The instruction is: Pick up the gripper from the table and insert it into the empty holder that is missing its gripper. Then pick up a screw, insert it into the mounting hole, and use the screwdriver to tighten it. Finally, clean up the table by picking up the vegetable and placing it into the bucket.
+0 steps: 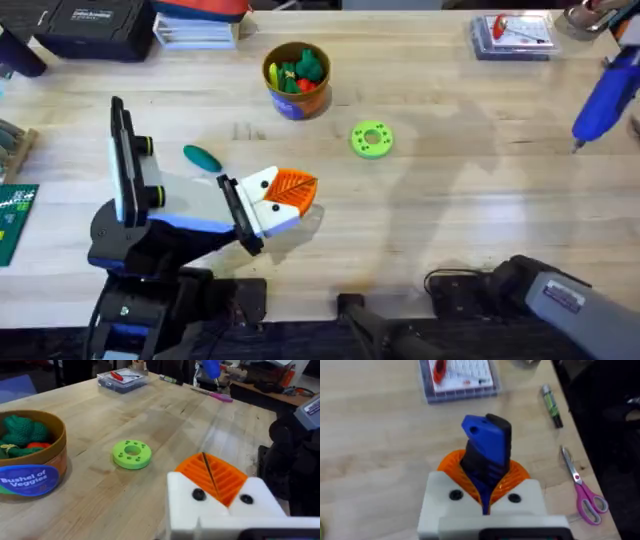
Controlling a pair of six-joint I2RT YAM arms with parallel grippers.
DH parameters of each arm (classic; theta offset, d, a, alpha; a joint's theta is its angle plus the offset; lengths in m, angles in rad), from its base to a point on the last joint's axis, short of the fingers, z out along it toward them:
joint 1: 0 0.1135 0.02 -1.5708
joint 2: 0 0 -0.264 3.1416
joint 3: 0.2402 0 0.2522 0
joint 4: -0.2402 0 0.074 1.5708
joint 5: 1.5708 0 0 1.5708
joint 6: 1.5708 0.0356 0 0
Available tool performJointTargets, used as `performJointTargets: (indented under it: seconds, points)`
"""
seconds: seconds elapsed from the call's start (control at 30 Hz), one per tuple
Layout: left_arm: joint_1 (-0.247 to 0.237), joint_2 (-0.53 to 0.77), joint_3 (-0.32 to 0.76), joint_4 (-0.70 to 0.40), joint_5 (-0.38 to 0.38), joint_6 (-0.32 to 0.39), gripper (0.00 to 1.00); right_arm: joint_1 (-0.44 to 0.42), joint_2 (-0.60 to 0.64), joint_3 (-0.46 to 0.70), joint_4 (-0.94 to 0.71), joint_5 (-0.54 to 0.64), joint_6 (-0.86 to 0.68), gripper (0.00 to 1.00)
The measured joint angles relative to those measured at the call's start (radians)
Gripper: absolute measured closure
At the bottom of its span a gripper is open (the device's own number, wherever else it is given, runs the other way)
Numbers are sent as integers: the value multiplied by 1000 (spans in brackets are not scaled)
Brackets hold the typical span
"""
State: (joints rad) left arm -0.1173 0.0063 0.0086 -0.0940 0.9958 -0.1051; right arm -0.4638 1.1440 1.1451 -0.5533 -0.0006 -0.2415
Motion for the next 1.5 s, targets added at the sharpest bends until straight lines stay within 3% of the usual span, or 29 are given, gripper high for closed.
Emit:
performJointTargets:
  seconds: [0.17, 0.2, 0.27, 0.57, 0.87, 1.1, 1.23, 1.5]
  points:
    - [0, 0, 0, 0, 0, 0, 996, 79, -196, -94, 57, 0, 85, 978]
    - [0, 0, 0, 0, 0, 0, 996, 163, -308, -171, 104, 0, 123, 978]
    - [0, 0, 0, 0, 0, 0, 996, 230, -376, -214, 128, 0, 139, 978]
    - [0, 0, 0, 0, 0, 0, 996, 534, -557, -311, 326, 0, 222, 978]
    - [0, 0, 0, 0, 0, 0, 996, 826, -558, -377, 577, 0, 253, 978]
    - [0, 0, 0, 0, 0, 0, 996, 1024, -533, -537, 913, 0, 280, 978]
    - [0, 0, 0, 0, 0, 0, 996, 1126, -481, -597, 1053, 0, 299, 978]
    - [0, 0, 0, 0, 0, 0, 996, 1323, -299, -605, 1330, -1, 347, 978]
